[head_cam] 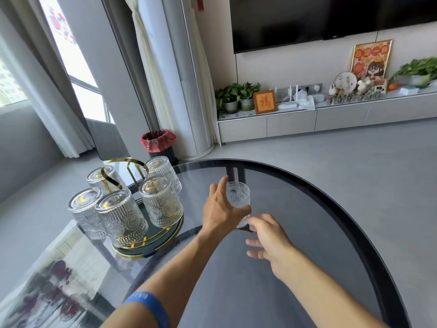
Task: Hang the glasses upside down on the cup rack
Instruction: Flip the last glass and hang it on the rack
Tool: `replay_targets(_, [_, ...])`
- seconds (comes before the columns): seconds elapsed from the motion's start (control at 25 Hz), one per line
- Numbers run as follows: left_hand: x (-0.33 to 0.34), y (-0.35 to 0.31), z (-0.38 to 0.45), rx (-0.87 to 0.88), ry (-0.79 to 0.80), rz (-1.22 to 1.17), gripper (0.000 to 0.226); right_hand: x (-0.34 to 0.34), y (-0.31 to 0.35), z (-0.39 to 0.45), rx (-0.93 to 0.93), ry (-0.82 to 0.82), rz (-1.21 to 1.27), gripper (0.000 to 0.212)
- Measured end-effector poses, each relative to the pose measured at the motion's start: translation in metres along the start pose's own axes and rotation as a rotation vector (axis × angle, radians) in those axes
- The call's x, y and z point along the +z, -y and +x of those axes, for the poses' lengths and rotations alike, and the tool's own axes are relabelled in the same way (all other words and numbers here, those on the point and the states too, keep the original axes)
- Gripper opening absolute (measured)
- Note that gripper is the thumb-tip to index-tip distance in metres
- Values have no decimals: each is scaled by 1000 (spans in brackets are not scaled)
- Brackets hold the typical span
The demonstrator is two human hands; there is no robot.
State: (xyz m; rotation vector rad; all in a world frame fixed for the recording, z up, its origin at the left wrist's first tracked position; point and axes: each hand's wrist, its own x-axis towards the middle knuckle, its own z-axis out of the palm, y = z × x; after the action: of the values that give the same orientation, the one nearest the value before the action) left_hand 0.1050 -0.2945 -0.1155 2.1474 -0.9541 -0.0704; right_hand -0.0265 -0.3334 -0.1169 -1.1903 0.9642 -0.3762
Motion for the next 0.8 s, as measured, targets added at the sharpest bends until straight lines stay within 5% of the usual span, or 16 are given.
replay_targets(0.16, [-28,7,-36,-21,31,-50,88,11,-2,-17,137,41,260,23])
replay_targets(0.36, [-72,-1,-88,3,-10,-335,69,16,-8,-56,89,41,271,31])
replay_targets(0.64, [-148,-15,-131,130,62,-597,71,29,28,-116,39,495,522,54])
replay_targets(0.8, [-202,-8,-123,228,0,-445,72,62,65,-143,-77,485,416,45])
